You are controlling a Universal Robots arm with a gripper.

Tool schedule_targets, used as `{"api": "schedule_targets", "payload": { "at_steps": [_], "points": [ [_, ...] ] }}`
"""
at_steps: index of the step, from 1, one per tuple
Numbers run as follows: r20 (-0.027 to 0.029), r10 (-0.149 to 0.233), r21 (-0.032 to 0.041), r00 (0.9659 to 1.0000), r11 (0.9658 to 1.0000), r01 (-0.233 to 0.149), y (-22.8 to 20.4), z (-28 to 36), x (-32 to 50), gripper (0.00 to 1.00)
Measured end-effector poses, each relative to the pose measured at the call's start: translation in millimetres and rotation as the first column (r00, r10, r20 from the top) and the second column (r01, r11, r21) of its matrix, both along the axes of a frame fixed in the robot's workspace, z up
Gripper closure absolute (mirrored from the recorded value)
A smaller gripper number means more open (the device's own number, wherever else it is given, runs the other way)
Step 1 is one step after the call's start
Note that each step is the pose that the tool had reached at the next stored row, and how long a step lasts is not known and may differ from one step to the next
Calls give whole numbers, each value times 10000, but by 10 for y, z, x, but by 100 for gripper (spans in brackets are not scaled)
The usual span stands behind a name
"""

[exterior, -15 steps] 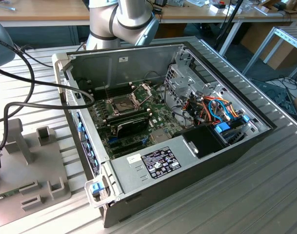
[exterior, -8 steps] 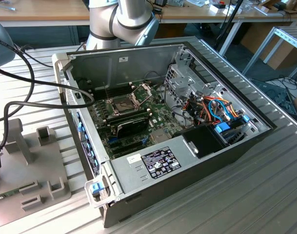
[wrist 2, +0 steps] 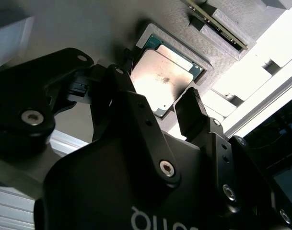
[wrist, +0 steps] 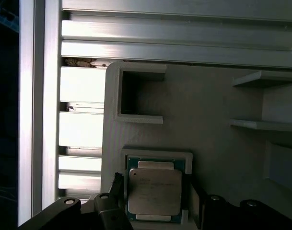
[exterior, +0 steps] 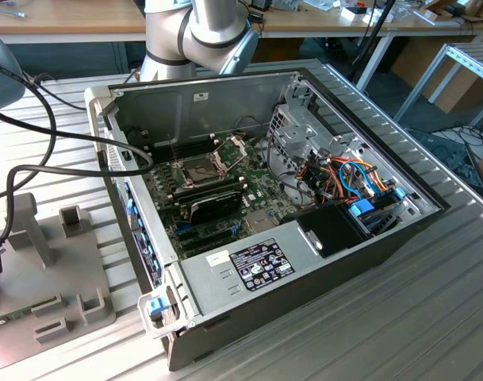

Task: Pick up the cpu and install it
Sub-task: 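Pick up the cpu and move it towards the insertion slot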

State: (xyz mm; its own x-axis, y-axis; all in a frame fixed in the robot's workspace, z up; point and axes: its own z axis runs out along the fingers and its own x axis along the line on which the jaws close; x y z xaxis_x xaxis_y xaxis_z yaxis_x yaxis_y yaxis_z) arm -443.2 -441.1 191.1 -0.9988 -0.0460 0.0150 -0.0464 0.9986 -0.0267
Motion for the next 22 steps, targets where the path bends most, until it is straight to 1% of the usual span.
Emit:
{"api": "schedule_targets", "payload": {
  "at_steps": [16,17,19,22],
  "points": [
    [0,0,0,10000,10000,0,0,-18,0,37],
    [-6,-1,1,10000,10000,1,1,-19,0,37],
    [-40,-2,8,10000,10000,2,2,-19,-1,37],
    [-62,0,8,10000,10000,0,0,-17,-1,37]
  ]
}}
